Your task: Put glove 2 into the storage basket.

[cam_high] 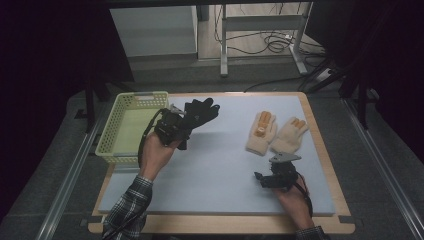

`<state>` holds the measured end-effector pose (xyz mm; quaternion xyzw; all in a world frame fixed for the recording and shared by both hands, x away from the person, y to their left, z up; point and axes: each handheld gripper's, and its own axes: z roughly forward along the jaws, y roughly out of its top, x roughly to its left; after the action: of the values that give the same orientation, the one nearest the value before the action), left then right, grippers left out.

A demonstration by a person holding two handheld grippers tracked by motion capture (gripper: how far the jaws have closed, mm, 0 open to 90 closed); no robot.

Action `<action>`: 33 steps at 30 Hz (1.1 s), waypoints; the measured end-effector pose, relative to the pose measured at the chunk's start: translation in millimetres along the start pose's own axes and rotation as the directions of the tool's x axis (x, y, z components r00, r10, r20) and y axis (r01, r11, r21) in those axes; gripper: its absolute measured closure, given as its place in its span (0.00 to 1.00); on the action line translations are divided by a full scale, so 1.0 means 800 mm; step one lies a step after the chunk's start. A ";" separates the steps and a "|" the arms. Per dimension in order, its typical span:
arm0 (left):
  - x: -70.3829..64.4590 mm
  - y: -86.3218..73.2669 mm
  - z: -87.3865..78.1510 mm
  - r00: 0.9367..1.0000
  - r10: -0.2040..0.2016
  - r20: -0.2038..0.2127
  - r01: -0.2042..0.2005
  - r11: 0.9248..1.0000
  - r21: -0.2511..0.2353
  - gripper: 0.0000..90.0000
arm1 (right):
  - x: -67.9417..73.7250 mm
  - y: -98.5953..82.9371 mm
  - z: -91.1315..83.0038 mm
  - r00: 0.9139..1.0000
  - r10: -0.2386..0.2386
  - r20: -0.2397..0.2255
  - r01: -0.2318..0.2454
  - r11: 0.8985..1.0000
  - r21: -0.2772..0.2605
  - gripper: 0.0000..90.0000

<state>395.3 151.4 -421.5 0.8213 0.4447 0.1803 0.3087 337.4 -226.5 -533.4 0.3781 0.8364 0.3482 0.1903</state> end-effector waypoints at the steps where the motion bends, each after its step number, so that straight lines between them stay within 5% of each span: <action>1: 0.004 0.001 -0.003 1.000 -0.006 -0.010 0.006 1.000 -0.003 0.72 | 0.000 0.000 0.000 1.000 0.000 0.000 0.000 1.000 0.000 0.19; 8: 0.036 0.000 -0.019 0.996 -0.059 -0.064 0.058 0.998 -0.011 0.71 | 0.000 0.000 0.000 1.000 0.001 0.000 -0.001 1.000 -0.002 0.19; 18: 0.091 -0.024 -0.034 0.980 -0.153 -0.130 0.152 0.988 -0.017 0.71 | 0.000 0.000 0.000 1.000 0.000 0.000 0.000 1.000 -0.003 0.19; 25: 0.133 -0.049 -0.042 0.961 -0.211 -0.181 0.210 0.977 -0.025 0.70 | 0.000 0.000 0.000 1.000 0.000 0.001 0.000 1.000 -0.003 0.19; 33: 0.182 -0.085 -0.040 0.933 -0.301 -0.199 0.300 0.953 -0.036 0.70 | 0.000 0.000 0.000 1.000 0.000 0.000 0.000 1.000 -0.002 0.19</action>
<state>413.5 313.4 -439.6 0.7201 0.5936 0.2149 0.2879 337.4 -226.4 -533.6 0.3779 0.8360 0.3490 0.1909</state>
